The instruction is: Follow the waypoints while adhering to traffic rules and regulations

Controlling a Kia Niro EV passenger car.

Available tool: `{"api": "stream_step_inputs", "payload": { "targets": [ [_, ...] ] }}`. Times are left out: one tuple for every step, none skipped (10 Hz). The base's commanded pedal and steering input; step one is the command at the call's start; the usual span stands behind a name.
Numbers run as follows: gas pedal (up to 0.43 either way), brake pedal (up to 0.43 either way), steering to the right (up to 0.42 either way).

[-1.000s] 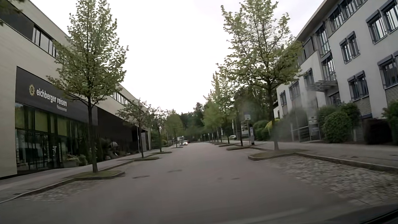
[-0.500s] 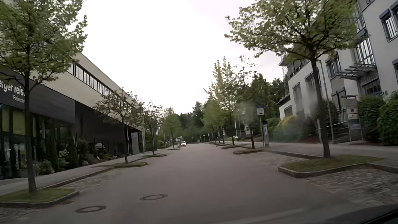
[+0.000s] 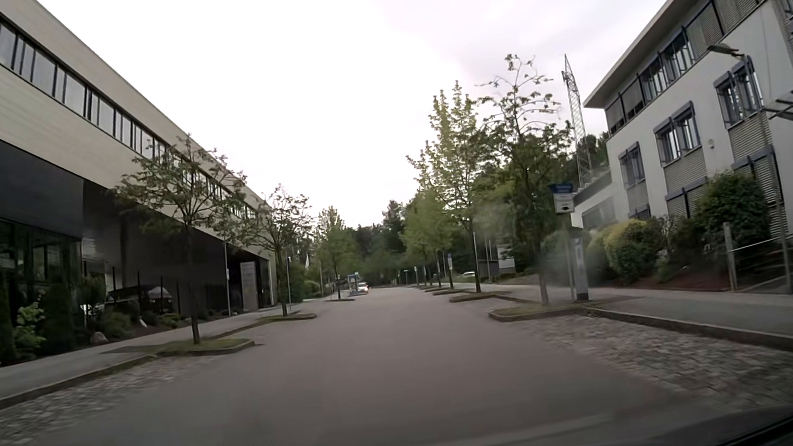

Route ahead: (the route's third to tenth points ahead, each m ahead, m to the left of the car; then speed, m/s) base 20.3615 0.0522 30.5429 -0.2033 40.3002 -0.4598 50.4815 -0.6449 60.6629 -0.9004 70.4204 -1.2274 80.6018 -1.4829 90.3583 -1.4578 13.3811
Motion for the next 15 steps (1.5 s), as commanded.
{"api": "stream_step_inputs", "payload": {
  "targets": [
    [0.138, 0.0, 0.002],
    [0.138, 0.0, 0.001],
    [0.138, 0.0, 0.001],
    [0.138, 0.0, 0.001],
    [0.138, 0.0, 0.001],
    [0.138, 0.0, 0.001],
    [0.138, 0.0, 0.002],
    [0.138, 0.0, 0.002],
    [0.138, 0.0, 0.002],
    [0.138, 0.0, 0.002],
    [0.138, 0.0, 0.002],
    [0.138, 0.0, 0.002],
    [0.138, 0.0, 0.002],
    [0.138, 0.0, 0.002],
    [0.138, 0.0, 0.002]
  ]
}}
